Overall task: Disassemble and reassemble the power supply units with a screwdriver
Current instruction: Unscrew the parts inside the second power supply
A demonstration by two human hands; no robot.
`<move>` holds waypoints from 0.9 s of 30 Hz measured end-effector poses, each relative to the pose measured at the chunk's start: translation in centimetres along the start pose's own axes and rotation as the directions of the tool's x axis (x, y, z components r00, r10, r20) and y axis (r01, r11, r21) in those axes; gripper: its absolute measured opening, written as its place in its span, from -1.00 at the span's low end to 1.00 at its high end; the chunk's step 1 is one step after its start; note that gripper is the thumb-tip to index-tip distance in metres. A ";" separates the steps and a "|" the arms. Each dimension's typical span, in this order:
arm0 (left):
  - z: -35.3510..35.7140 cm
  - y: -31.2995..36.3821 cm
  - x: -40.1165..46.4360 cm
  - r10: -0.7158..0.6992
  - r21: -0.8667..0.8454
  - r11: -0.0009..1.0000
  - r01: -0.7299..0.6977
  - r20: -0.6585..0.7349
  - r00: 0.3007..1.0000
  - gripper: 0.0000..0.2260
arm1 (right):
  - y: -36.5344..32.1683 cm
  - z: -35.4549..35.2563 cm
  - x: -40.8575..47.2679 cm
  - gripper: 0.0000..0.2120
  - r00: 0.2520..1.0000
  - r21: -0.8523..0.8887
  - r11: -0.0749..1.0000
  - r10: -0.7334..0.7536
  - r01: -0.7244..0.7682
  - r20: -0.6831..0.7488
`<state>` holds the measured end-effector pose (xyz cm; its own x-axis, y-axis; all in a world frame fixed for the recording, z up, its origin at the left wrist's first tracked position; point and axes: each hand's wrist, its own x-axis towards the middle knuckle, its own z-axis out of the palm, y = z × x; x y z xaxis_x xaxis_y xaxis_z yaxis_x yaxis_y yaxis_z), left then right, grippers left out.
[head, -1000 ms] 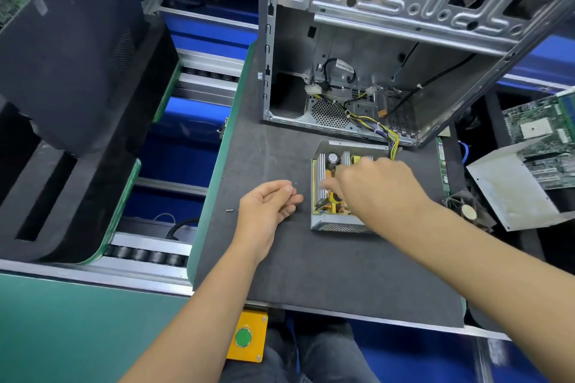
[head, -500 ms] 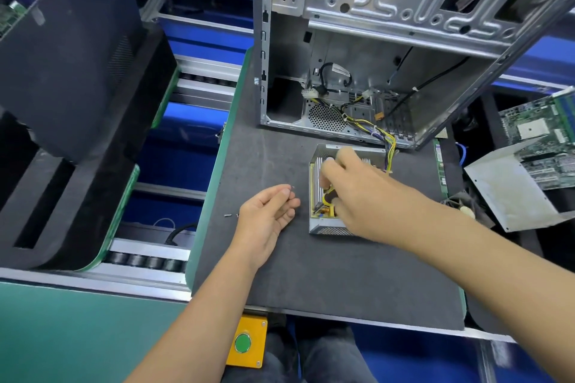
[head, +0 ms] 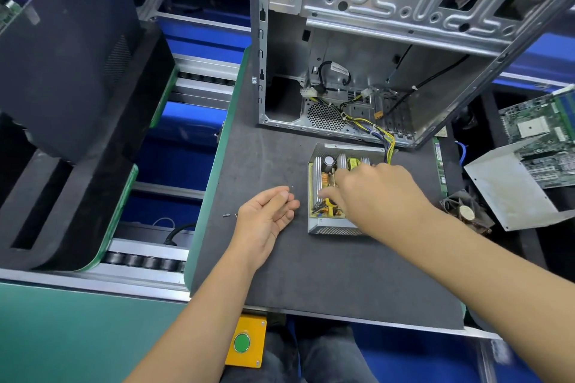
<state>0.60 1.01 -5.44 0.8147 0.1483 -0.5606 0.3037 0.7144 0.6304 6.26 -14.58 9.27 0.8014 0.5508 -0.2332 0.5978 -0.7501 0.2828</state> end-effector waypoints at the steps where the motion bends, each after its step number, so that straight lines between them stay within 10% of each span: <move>1: 0.0 0.0 0.0 0.002 0.003 1.000 -0.002 0.003 1.000 -0.91 | 0.1 0.2 0.0 -0.55 0.999 0.018 0.999 0.027 -0.027 0.023; 4: 0.0 -0.1 0.0 0.005 0.008 1.000 -0.005 0.004 1.000 -0.89 | 0.7 0.1 0.3 -0.77 0.994 0.256 0.963 -0.097 0.079 0.058; 11: 0.1 -0.1 0.0 0.002 0.017 1.000 -0.001 -0.003 1.000 -0.92 | -0.4 -0.4 0.1 -0.61 0.998 -0.062 0.998 0.016 -0.020 -0.064; 16: 0.4 0.0 0.0 -0.010 0.017 1.000 0.011 -0.016 1.000 -0.93 | 0.9 0.6 0.0 -0.83 0.990 0.326 0.941 -0.122 0.093 0.068; 21: 0.5 -0.2 -0.1 -0.016 0.023 1.000 0.016 -0.006 1.000 -0.93 | 1.1 1.7 -0.4 -0.65 0.994 0.405 0.908 0.104 -0.107 0.030; 27: 0.7 -0.3 0.0 -0.013 0.042 0.999 0.013 -0.011 1.000 -0.90 | 2.3 2.8 -1.8 -0.78 0.997 0.734 0.677 -0.015 -0.048 0.079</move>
<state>0.88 0.28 -5.25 0.8054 0.1467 -0.5742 0.3347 0.6869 0.6450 6.11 -18.30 7.71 0.7882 0.5313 -0.3105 0.3521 -0.8031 -0.4807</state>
